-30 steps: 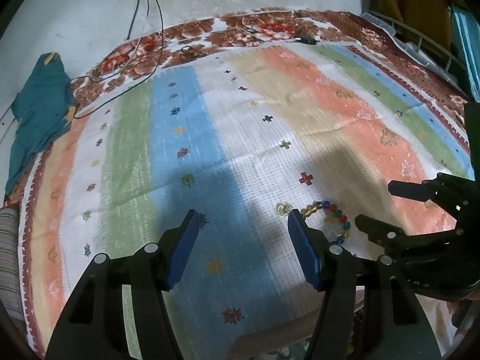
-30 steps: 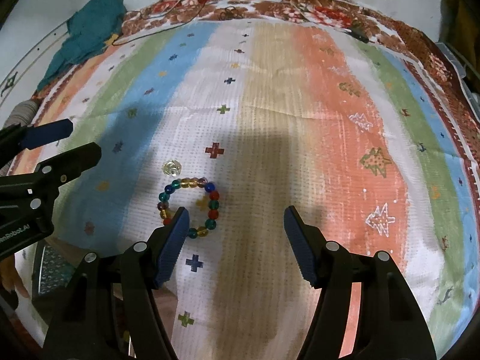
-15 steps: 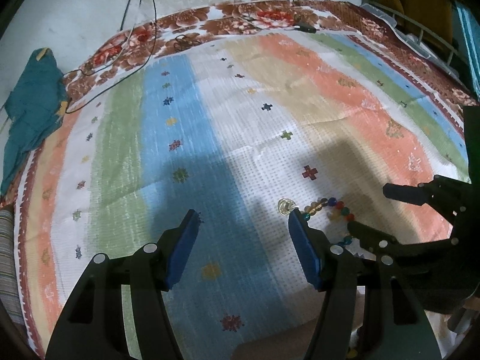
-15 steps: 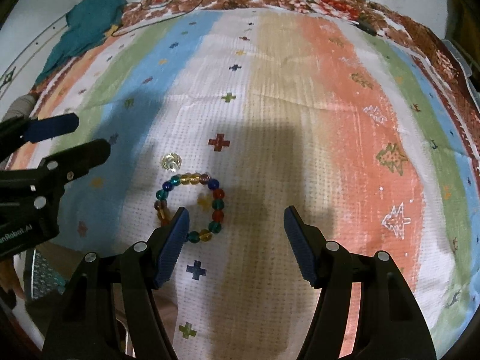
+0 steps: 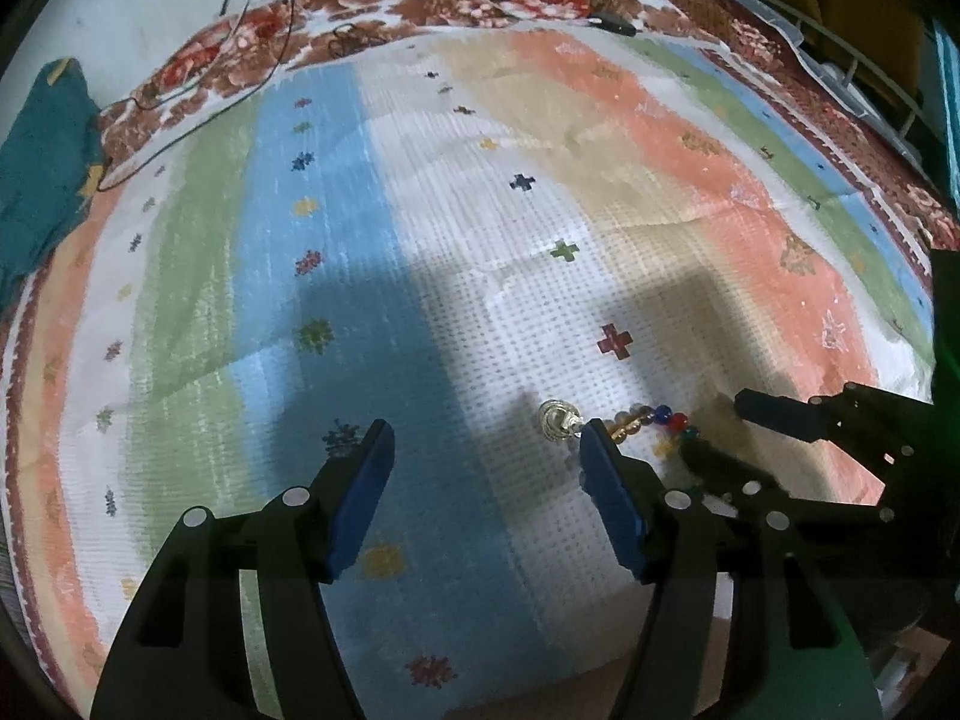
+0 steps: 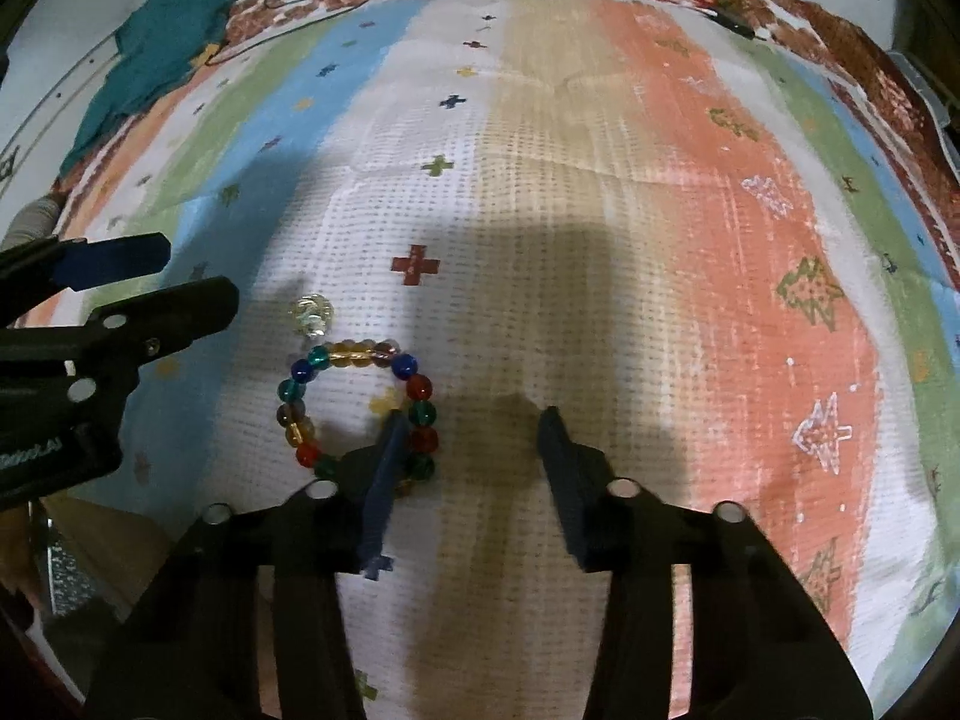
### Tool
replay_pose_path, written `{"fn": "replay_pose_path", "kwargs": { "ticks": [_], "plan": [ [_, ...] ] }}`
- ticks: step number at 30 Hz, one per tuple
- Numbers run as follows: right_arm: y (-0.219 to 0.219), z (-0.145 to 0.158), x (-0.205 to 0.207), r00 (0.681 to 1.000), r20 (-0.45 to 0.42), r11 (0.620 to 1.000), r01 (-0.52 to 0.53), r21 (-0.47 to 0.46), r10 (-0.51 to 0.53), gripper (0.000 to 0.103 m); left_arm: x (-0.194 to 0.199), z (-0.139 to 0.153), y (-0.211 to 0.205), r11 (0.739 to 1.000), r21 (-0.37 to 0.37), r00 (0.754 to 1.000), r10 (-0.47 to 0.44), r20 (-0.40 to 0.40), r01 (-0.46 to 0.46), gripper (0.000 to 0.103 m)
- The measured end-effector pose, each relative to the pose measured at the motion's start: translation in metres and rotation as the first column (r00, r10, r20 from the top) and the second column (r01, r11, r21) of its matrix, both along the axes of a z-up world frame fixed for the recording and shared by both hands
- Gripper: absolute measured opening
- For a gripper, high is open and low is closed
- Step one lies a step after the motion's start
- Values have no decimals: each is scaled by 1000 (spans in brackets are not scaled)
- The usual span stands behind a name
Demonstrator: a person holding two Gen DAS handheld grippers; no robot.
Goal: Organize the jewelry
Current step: 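Grasp the silver ring with the left tool while the right tool grasps the multicolour bracelet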
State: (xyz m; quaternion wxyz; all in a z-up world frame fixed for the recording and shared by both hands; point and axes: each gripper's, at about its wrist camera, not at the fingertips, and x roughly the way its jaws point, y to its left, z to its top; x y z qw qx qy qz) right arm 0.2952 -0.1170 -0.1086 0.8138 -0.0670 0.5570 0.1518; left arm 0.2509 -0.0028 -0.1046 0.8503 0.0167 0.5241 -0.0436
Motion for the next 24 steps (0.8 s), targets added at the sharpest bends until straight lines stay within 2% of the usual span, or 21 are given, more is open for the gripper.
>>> {"fn": "replay_pose_path", "kwargs": {
  "ticks": [4,7,13,20,22,24],
  "plan": [
    [-6,0,2,1000,2,1000,12,-6,-12,20,6,-5,-2,1000,-19,1000,1,-26,-1,64],
    [-10,0,3,1000,1,1000,17,5,-17,11,9,-8,-7,1000,-24,999,-12,-50,11,64],
    [-13,9,3,999,31,1000,24,18,-25,10,21,-15,-12,998,-65,993,-17,-119,9,64],
    [-17,19,4,998,53,999,32,34,-33,10,31,-28,-26,998,-42,985,-62,-163,56,61],
    [-16,19,3,998,59,999,24,26,-26,10,32,-31,-30,997,-25,982,-73,-174,70,50],
    [-17,19,3,998,61,1000,21,22,-23,10,33,-34,-32,997,1,980,-75,-182,77,47]
  ]
}}
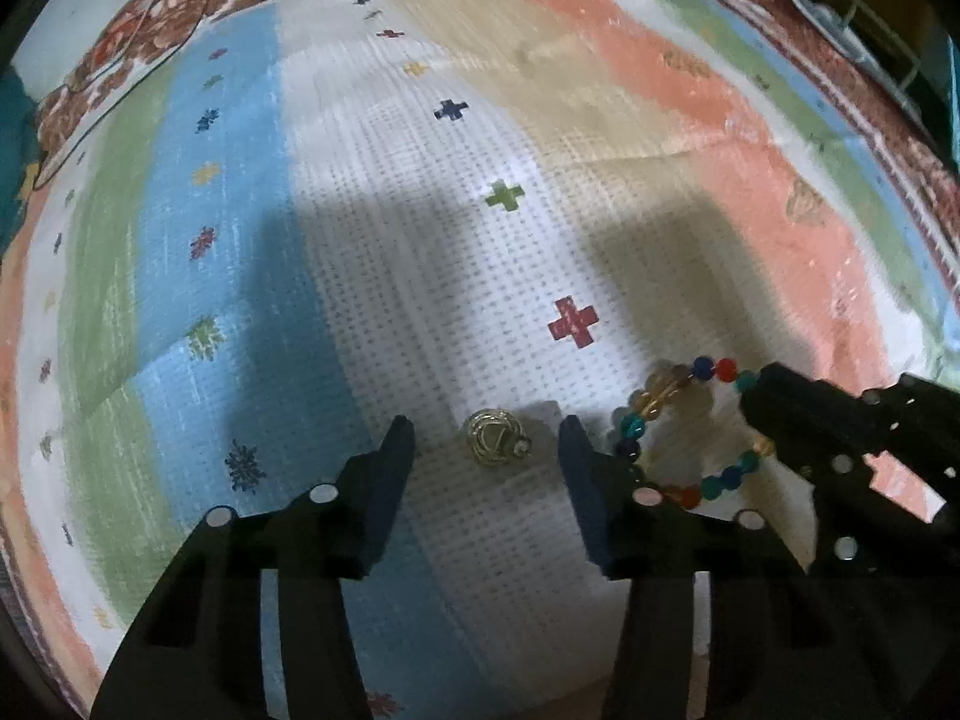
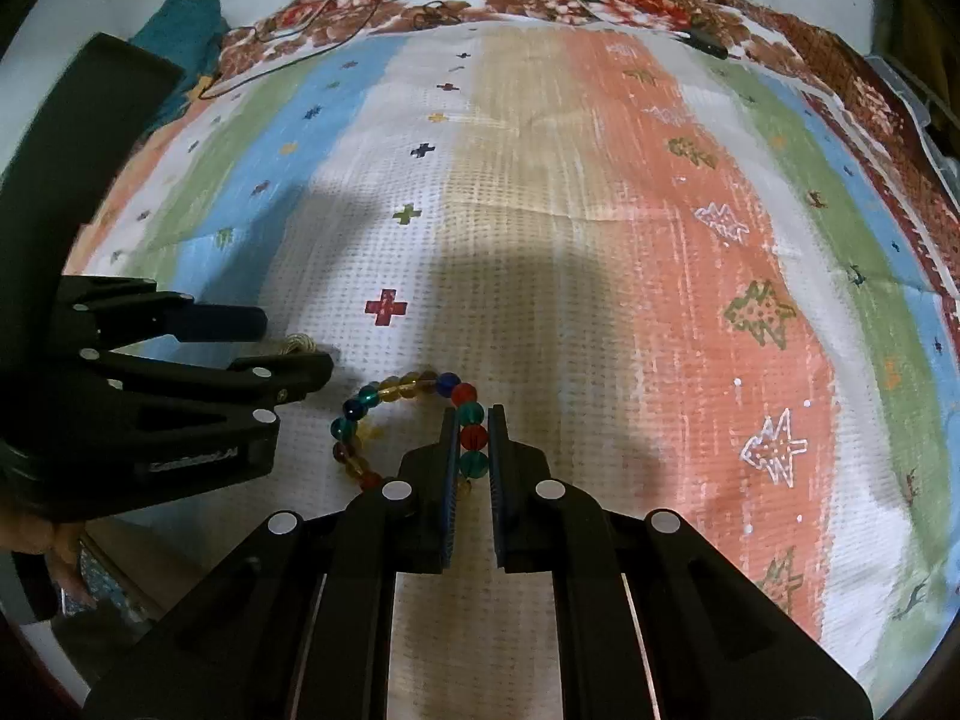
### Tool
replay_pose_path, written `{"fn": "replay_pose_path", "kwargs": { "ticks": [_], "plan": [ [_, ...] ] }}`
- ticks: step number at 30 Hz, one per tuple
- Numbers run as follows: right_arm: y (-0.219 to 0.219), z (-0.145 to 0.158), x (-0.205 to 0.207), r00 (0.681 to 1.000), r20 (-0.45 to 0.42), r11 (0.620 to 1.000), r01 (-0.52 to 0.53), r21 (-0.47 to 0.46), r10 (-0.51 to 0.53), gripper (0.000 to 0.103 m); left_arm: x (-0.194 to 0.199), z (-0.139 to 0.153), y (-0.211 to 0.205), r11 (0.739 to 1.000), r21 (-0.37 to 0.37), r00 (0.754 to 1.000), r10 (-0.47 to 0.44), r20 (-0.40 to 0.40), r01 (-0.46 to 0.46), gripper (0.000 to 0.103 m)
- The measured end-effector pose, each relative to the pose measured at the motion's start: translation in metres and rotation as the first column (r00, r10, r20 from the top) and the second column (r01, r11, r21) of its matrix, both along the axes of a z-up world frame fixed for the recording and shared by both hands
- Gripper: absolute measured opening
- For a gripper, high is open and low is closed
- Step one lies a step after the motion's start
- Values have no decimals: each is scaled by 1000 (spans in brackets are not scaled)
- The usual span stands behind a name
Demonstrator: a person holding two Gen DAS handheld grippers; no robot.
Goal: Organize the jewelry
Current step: 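Grasp the silver ring with the left tool while the right tool grasps the multicolour bracelet, then carry the ring and multicolour bracelet over the tin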
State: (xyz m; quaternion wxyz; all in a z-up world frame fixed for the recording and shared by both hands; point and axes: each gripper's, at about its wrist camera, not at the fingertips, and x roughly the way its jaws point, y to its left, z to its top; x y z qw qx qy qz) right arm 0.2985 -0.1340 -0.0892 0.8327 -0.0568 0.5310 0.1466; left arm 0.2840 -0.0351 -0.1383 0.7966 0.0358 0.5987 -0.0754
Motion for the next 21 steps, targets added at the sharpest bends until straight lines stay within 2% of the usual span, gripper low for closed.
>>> {"fn": "replay_pose_path", "kwargs": {
  "ticks": [3,7,13,21],
  "plan": [
    [-1,0,0,1000,-2,1000,5,2,-5,10,2,-2,-1,1000,16,1000,-3,-5,3,43],
    [1,-1,-2,1000,7,1000,-1,-16,1,10,3,-4,-2,999,36,1000,-16,-1,16,18],
    [5,3,-4,999,27,1000,-22,-22,23,10,1,-2,0,999,31,1000,-12,14,12,18],
    [12,21,-11,997,65,999,-45,1,45,10,-23,24,17,998,20,996,51,74,-52,18]
  ]
}}
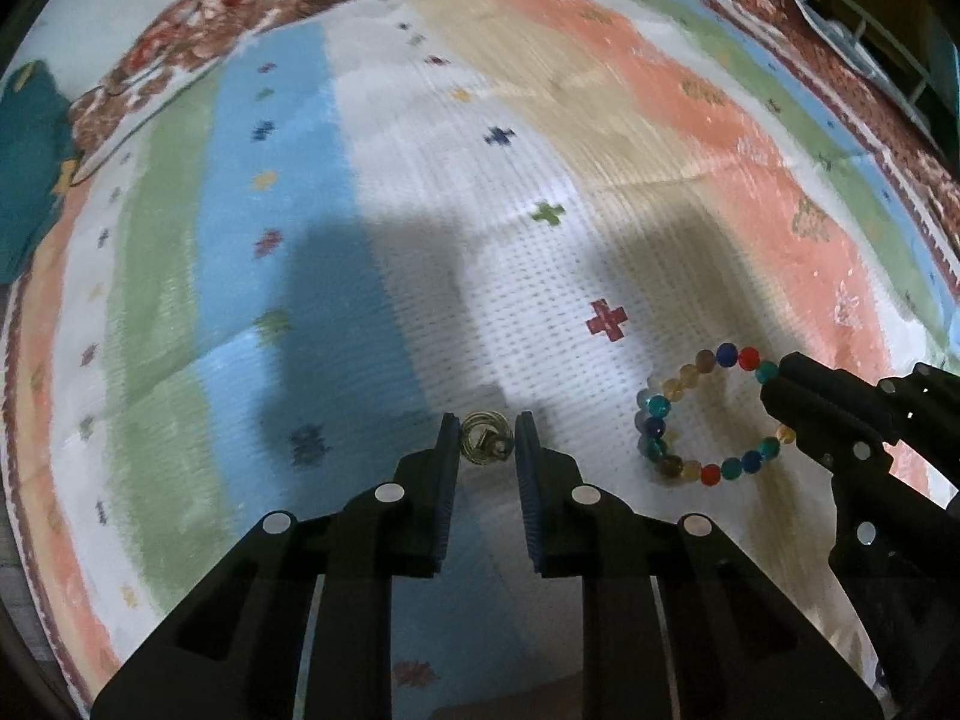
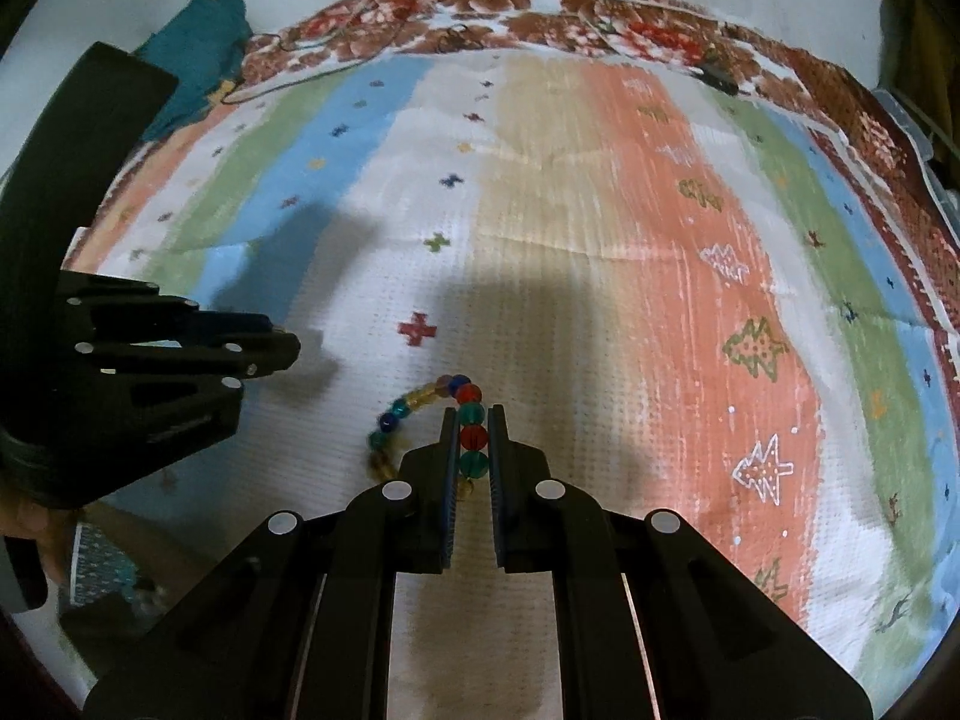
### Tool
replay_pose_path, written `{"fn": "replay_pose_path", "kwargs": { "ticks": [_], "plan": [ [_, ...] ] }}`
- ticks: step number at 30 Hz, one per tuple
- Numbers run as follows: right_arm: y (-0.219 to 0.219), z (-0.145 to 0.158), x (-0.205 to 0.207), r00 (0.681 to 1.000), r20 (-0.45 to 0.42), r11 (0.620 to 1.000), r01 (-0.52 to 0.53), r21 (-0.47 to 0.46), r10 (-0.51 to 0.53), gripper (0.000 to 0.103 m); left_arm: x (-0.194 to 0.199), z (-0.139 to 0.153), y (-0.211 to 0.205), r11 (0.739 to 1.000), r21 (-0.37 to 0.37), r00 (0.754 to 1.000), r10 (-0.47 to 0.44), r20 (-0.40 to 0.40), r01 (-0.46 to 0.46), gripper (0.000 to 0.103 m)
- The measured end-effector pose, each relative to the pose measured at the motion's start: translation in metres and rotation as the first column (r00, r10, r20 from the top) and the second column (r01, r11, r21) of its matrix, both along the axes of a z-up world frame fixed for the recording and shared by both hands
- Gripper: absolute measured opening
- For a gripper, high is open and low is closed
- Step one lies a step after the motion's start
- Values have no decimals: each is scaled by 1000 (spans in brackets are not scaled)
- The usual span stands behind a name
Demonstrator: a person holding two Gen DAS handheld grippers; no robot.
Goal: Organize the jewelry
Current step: 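Carry the ring and multicolour bracelet over the tin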
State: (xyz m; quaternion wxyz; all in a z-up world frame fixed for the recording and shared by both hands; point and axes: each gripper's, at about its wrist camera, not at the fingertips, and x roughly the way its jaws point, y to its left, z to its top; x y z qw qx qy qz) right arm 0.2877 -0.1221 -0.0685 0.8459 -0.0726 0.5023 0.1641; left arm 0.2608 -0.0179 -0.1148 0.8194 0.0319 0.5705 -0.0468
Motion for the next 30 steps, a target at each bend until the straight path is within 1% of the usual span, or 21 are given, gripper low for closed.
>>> {"fn": "replay_pose_path", "kwargs": {
  "ticks": [3,6,9,12,17,22,26,30],
  "plan": [
    [7,10,-6,999,27,1000,-22,1,22,10,-15,14,5,1000,-1,999,2,46,-2,18],
    [12,18,-10,999,37,999,-33,31,32,10,-22,23,13,1000,-5,997,22,79,-22,18],
    [16,23,-15,998,55,998,-45,43,42,10,-29,27,15,999,16,995,31,97,-33,18],
    [20,26,-19,996,68,998,-52,40,49,10,-39,34,16,999,29,991,30,134,-35,18],
    [24,36,-28,992,112,996,-71,45,65,10,-56,56,21,999,6,974,42,224,-44,18],
    [27,50,-38,986,155,994,-81,69,69,10,-74,71,23,999,-3,955,36,294,-37,18],
    [27,62,-48,980,184,991,-94,92,76,10,-88,80,24,1000,-15,941,30,338,-26,18],
    [27,70,-56,976,200,989,-104,104,82,10,-100,85,25,999,-23,932,35,362,-29,18]
  ]
}}
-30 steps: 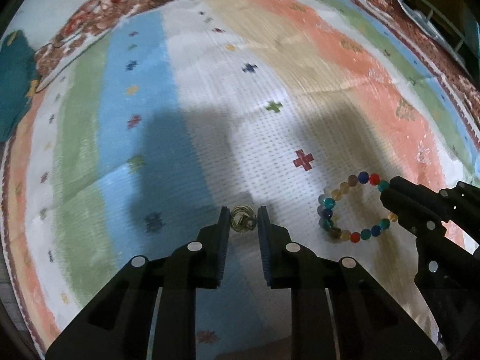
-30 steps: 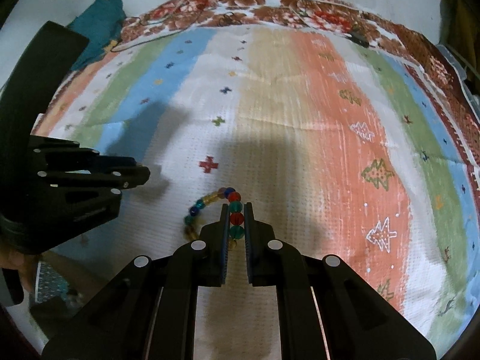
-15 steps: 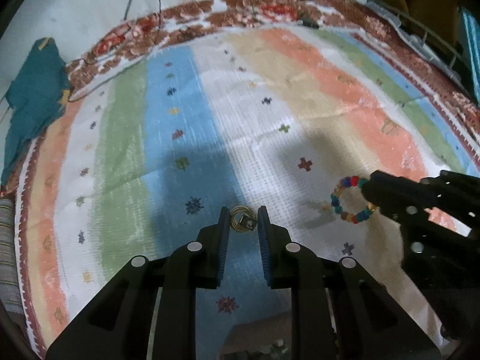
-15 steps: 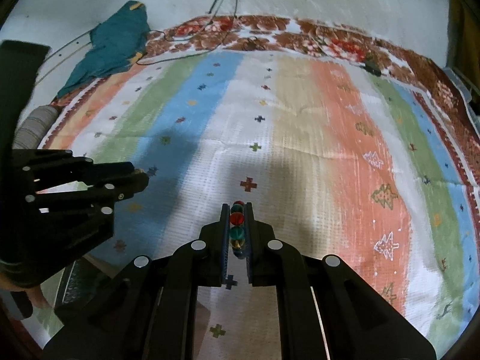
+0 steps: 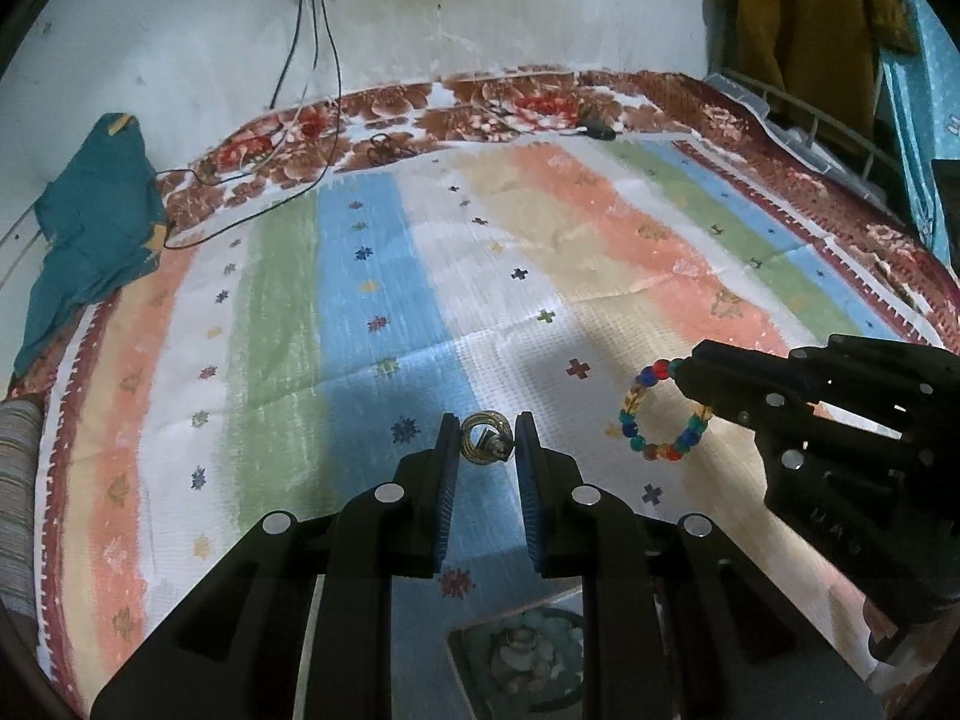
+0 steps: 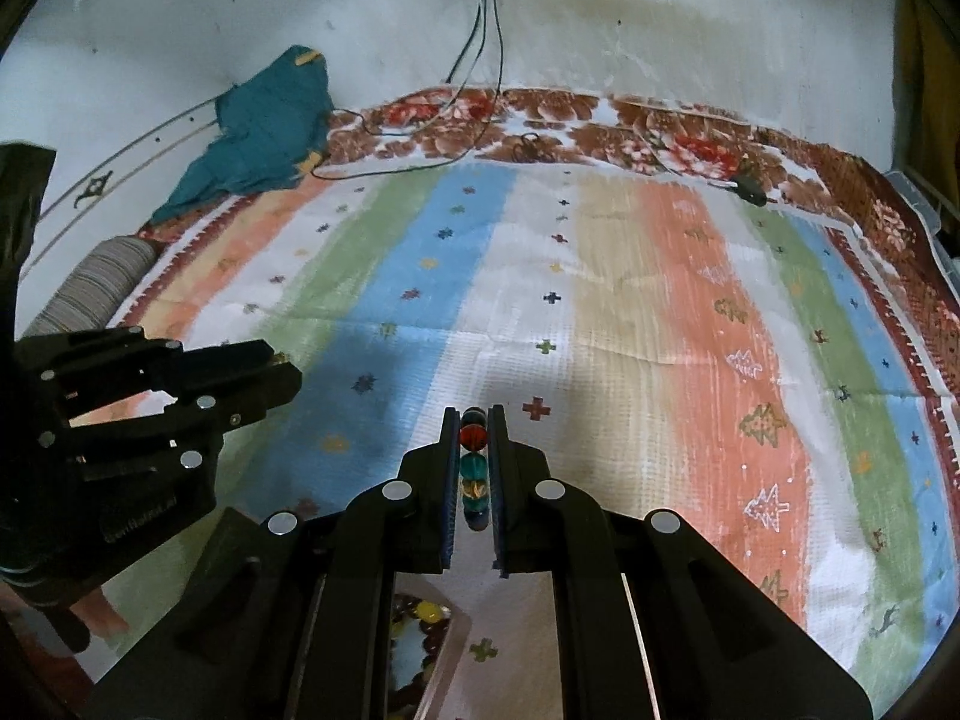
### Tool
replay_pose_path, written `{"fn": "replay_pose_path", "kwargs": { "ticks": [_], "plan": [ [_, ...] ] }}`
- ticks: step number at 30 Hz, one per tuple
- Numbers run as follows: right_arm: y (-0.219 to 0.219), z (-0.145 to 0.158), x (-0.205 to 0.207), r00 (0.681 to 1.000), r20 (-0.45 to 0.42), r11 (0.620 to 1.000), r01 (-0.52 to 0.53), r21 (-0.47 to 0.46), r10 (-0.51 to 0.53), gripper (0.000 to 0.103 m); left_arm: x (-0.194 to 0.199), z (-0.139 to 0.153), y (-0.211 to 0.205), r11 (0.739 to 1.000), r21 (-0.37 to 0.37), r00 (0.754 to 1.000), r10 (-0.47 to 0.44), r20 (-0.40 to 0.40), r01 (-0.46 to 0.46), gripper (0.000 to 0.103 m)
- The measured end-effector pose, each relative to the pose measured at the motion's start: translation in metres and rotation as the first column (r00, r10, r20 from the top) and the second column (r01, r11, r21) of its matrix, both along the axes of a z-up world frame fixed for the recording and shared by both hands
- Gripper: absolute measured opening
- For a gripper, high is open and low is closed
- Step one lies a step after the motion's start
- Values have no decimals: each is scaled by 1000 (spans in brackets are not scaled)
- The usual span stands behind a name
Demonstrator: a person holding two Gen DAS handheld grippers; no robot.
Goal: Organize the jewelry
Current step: 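Carry the ring and multicolour bracelet over the tin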
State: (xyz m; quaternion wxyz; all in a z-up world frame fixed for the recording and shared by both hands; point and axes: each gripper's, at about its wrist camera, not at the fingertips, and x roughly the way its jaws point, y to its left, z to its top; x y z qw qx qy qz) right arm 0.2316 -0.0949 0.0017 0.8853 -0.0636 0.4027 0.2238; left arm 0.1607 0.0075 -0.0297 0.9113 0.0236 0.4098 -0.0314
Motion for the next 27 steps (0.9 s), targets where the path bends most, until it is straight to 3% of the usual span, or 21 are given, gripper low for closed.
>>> {"fn": "replay_pose_path", "kwargs": {
  "ticks": [15,27],
  "plan": [
    [-2,23,-36,998,60,999,-32,40,30,10,-49,24,-1,1000,-14,995,-10,101,12,18],
    [2,38,-73,994,79,994,-77,76,71,10,-74,35,1,998,-64,995,-3,103,9,19]
  ]
}}
